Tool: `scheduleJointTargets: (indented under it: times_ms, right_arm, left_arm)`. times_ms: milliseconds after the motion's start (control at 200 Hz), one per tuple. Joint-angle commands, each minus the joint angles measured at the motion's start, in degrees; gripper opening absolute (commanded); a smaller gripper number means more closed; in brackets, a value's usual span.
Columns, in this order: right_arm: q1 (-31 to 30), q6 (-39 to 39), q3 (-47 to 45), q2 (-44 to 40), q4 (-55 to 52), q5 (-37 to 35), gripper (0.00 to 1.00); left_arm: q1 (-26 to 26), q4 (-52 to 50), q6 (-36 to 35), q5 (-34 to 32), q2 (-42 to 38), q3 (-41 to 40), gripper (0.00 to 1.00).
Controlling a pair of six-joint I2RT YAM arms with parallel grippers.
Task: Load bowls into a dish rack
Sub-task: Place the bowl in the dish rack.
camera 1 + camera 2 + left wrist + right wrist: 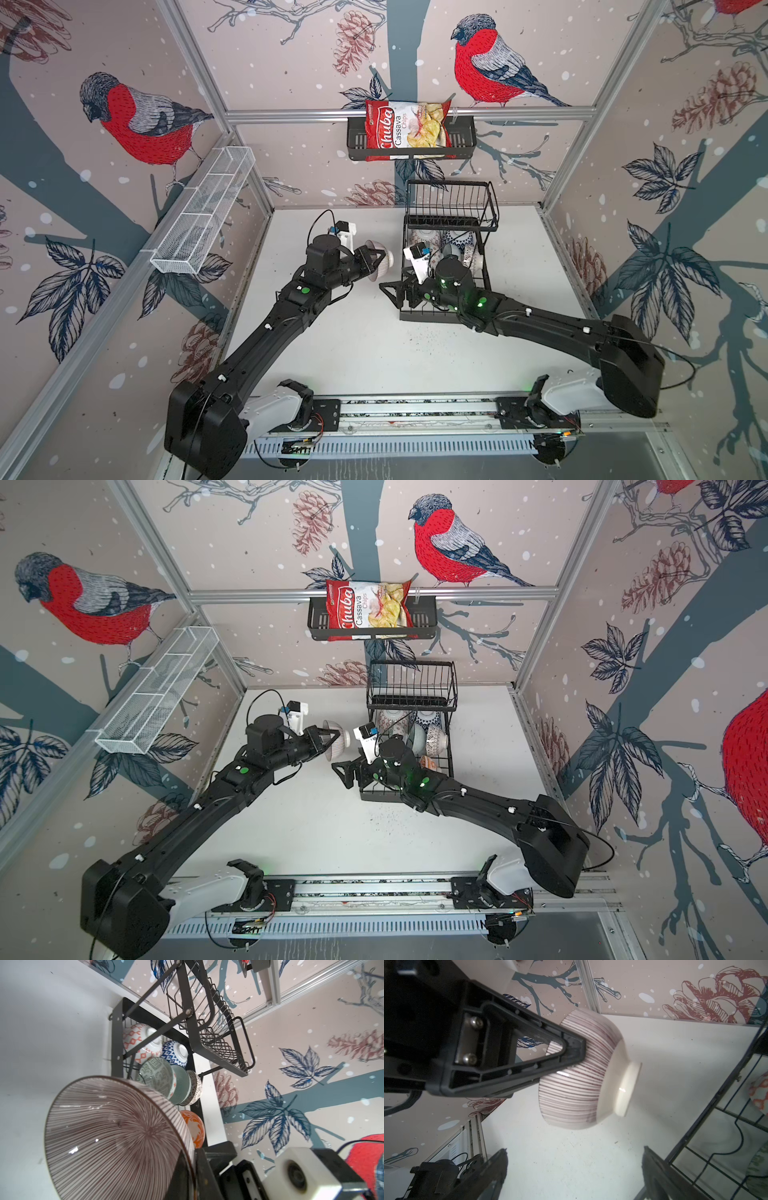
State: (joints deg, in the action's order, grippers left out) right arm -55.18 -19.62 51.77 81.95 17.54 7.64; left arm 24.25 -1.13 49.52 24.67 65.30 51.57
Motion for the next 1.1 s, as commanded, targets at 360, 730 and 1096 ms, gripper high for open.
scheduleJointTargets:
  times_ms: [360, 730, 1096]
  right_arm:
    - [-0.19, 1.08, 3.69, 3.18, 3.34, -2.67, 0.95]
    - [-0.15, 1.12, 3.95, 3.34, 3.44, -6.51, 0.8]
    - [-0.19, 1.35, 5.56, 4.36, 1.53, -7.06, 0.63]
  left_arm:
    - [2.12, 7.9, 1.64, 3.27, -0.04, -0.16, 0.0]
    - [2.2, 8.95, 2.07, 3.08, 0.03, -1.05, 0.0]
    - [2.18, 9.73, 2.35, 3.29, 0.04, -1.47, 0.0]
